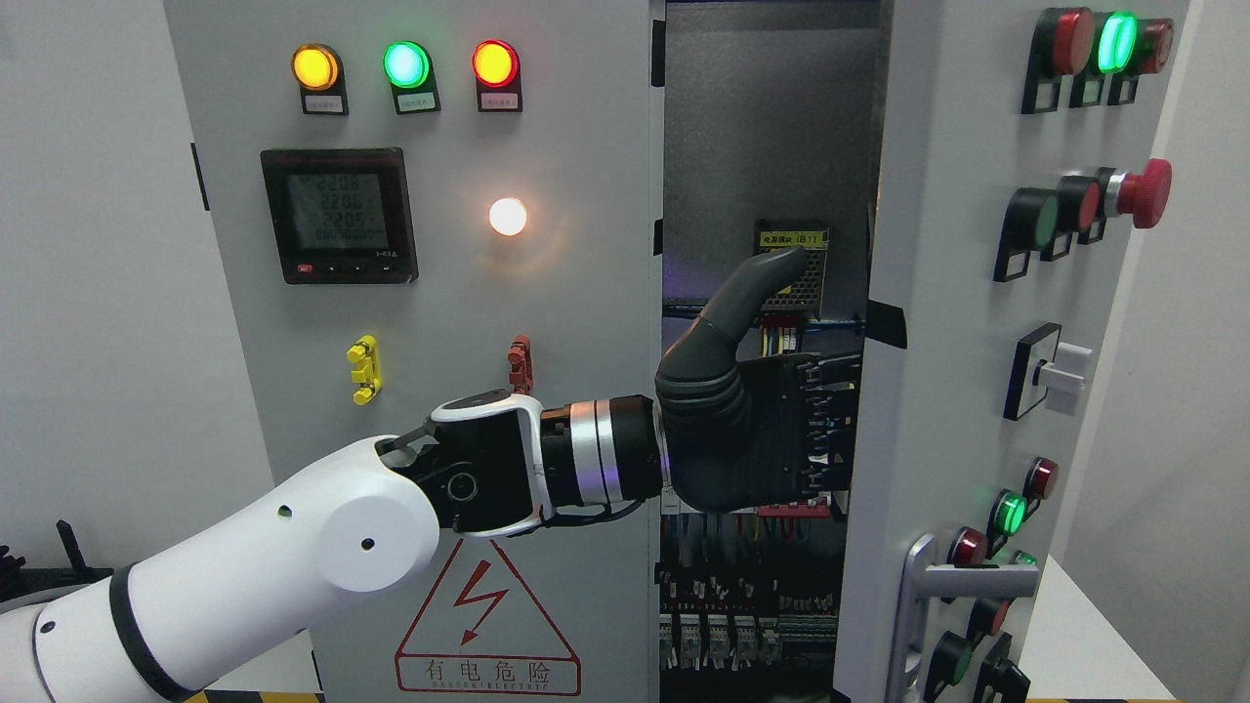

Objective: Open door with both hands
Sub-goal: 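Insert the left hand fingers behind the door's inner edge, then push the door outward with the left hand, swinging it open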

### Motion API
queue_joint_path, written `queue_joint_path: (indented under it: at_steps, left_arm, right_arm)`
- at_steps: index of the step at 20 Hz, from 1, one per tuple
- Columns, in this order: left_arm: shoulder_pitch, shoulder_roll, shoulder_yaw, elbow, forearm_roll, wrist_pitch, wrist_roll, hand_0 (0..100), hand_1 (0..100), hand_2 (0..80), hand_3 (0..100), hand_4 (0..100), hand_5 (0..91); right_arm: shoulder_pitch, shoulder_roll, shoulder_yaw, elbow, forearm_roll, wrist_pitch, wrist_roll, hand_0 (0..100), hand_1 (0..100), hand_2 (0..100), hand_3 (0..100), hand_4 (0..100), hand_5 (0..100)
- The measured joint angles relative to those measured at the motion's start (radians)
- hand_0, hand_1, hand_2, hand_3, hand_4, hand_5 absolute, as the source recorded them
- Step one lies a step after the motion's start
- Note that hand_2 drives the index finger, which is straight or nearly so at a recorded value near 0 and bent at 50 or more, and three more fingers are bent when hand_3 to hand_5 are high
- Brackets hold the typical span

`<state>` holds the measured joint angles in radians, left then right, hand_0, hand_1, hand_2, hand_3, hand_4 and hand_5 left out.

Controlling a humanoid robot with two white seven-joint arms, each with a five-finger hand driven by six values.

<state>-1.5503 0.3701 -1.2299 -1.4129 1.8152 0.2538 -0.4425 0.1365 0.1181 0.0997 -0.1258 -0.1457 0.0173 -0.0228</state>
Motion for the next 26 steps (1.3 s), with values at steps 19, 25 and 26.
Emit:
queue_joint_path:
  at_steps: [19,25,26]
  left_arm:
    - [-0.007,-0.166,0.008,0.027,-0.114,0.004,0.004,0,0,0.0,0,4,0.0]
    - [-0.012,-0.226,0.010,0.031,-0.134,0.005,0.000,0,0,0.0,0,4,0.0]
    - [-0.013,-0.238,0.011,0.031,-0.135,0.005,0.011,0,0,0.0,0,4,0.0]
  right_arm:
    - [0.000,0.000,0.000,0.000,0.000,0.000,0.000,0,0,0,0,0,0]
    - [0.000,0.000,0.000,0.000,0.000,0.000,0.000,0,0,0,0,0,0]
    - [0.000,0.000,0.000,0.000,0.000,0.000,0.000,0,0,0,0,0,0]
